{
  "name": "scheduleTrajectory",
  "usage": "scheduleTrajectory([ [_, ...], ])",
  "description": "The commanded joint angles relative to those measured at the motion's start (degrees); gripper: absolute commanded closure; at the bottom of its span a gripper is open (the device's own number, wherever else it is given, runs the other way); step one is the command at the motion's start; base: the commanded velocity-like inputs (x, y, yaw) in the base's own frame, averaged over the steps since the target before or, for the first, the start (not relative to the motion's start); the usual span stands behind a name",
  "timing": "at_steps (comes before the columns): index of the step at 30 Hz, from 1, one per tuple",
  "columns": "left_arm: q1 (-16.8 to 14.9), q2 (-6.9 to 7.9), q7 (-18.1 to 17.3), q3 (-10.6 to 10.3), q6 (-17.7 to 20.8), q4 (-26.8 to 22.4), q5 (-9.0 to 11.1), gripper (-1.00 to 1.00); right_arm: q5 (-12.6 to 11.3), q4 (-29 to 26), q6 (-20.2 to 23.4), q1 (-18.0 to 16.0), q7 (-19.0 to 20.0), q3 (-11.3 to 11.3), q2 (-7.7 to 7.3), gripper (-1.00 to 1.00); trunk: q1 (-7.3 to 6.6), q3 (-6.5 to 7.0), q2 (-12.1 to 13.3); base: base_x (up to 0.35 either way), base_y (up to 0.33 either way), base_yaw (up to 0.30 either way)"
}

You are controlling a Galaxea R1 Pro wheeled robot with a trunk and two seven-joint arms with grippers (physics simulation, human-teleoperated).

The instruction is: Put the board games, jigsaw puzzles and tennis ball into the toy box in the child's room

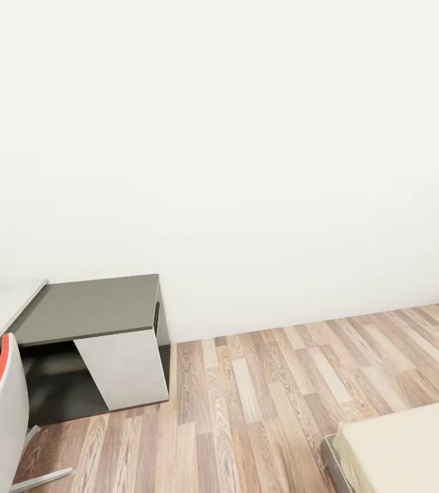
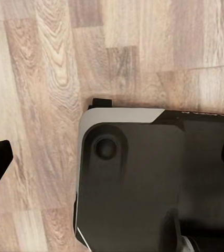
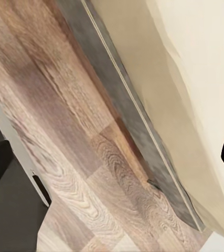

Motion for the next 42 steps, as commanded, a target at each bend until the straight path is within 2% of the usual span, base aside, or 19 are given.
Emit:
scheduleTrajectory([
  [1,-0.1,0.06,-0.2,-0.5,-0.2,0.1,0.6,-1.0,-0.6,0.0,-0.3,0.0,-0.1,0.5,0.11,-1.0,0.03,-0.12,-0.1,0.0,0.0,0.0],
  [14,-0.1,-0.23,-0.2,-0.6,-0.3,0.1,0.6,-1.0,-0.6,0.0,-0.3,0.0,-0.1,0.4,-0.5,-1.0,0.03,-0.12,-0.1,0.0,0.0,0.0],
  [25,-0.1,-0.06,-0.2,-0.6,-0.3,0.1,0.6,-1.0,-0.7,0.0,-0.3,0.0,-0.1,0.4,0.06,-1.0,0.03,-0.12,-0.1,0.0,0.0,0.0],
  [42,-0.1,-0.05,-0.2,-0.6,-0.3,0.1,0.6,-1.0,-0.7,0.0,-0.3,0.0,-0.1,0.4,-0.34,-1.0,0.03,-0.12,-0.1,0.0,0.0,0.0],
])
